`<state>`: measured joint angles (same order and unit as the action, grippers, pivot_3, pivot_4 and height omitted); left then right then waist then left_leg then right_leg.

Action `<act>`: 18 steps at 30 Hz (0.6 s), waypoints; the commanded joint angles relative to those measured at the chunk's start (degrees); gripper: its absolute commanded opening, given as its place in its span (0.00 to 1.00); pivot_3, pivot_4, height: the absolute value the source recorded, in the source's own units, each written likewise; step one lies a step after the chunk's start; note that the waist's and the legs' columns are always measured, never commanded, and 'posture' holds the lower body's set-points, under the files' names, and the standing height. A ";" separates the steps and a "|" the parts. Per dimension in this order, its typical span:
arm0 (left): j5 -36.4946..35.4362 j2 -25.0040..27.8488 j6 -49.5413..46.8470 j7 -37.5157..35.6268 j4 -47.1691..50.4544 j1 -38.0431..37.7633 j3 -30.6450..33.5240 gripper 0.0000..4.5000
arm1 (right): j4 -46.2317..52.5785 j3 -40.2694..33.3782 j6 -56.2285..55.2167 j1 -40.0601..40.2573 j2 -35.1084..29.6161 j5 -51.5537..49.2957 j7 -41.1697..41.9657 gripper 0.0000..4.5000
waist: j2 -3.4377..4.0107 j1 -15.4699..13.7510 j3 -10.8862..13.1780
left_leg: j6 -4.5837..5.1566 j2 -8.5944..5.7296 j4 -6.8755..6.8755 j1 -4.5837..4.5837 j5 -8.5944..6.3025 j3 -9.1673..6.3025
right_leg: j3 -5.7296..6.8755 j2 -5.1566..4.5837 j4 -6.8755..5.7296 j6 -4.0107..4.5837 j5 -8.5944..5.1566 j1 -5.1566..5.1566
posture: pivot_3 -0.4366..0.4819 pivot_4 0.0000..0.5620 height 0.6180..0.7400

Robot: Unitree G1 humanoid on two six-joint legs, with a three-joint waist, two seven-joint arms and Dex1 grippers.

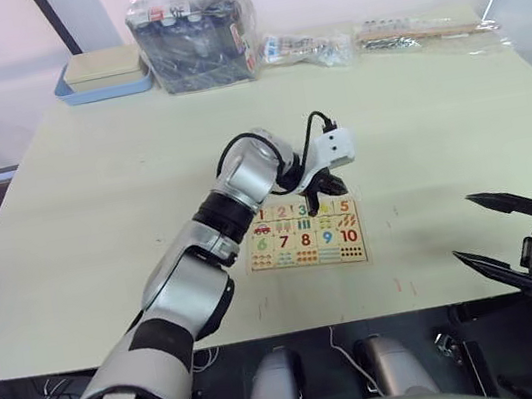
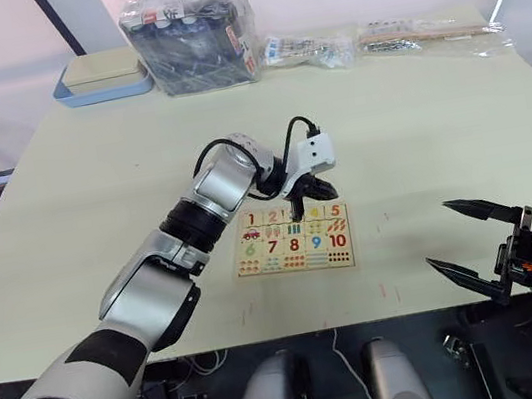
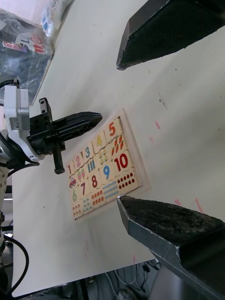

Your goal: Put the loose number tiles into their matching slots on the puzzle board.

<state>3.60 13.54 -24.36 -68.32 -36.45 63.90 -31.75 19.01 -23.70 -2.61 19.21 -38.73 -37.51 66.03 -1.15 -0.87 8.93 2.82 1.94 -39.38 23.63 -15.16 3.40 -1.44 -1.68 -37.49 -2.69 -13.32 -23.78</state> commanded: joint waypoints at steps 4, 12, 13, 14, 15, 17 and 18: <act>1.85 -1.63 3.01 0.98 -1.57 0.01 1.04 0.00 | 2.05 -1.52 0.31 0.02 -0.53 -0.57 -0.58 1.00 | 0.00 0.06 0.00 | 0.00 -0.02 0.00 0.01 0.00 0.01 | -0.02 -0.01 0.02 0.00 0.00 0.00 | 0.48 0.27 1.00; 3.79 -2.21 5.31 2.30 -4.57 0.18 1.23 0.00 | 2.58 -1.67 0.99 -0.18 -0.65 -0.62 -0.79 1.00 | 0.00 0.05 0.00 | 0.00 -0.02 -0.01 -0.01 0.00 0.00 | -0.01 0.00 -0.03 0.00 0.00 0.00 | 0.48 0.27 1.00; 3.96 -2.19 5.48 2.24 -4.70 0.15 1.24 0.00 | 2.65 -1.69 1.06 -0.18 -0.65 -0.63 -0.80 1.00 | 0.00 0.05 0.00 | 0.00 -0.02 -0.01 -0.01 0.00 0.00 | -0.01 0.00 -0.03 0.00 0.00 0.00 | 0.48 0.27 1.00; 4.13 -2.16 5.59 2.15 -4.81 0.12 1.24 0.00 | 2.68 -1.67 1.12 -0.21 -0.65 -0.62 -0.81 1.00 | 0.00 0.04 0.00 | 0.00 -0.02 0.00 0.00 0.00 -0.01 | -0.01 0.00 -0.03 0.00 0.00 0.00 | 0.48 0.27 1.00; 4.26 -2.14 5.65 2.04 -4.85 0.07 1.24 0.00 | 2.72 -1.65 1.16 -0.23 -0.65 -0.62 -0.82 1.00 | 0.00 0.03 0.00 | 0.00 -0.02 -0.01 0.00 0.00 -0.01 | 0.00 0.00 -0.03 0.00 0.00 0.00 | 0.48 0.27 1.00; 4.57 -1.98 5.73 1.66 -4.68 -0.13 1.15 0.00 | 2.79 -1.54 1.25 -0.31 -0.65 -0.61 -0.85 1.00 | 0.00 0.04 0.00 | 0.00 -0.02 0.00 0.00 0.00 -0.01 | -0.01 -0.01 -0.02 0.00 0.00 0.00 | 0.48 0.27 1.00; 4.63 -1.86 5.68 1.37 -4.38 -0.29 1.10 0.00 | 2.80 -1.45 1.28 -0.38 -0.64 -0.59 -0.87 1.00 | 0.00 0.04 0.00 | 0.00 -0.02 0.00 0.00 0.00 -0.01 | -0.01 -0.01 -0.02 0.00 0.00 0.00 | 0.48 0.27 1.00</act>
<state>7.80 11.76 -19.35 -66.52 -41.68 63.42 -31.71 20.08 -23.70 -1.33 19.14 -38.79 -37.51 65.42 -1.15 -0.83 8.94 2.82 1.92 -39.39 23.63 -15.16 3.39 -1.45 -1.68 -37.51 -2.69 -13.32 -23.79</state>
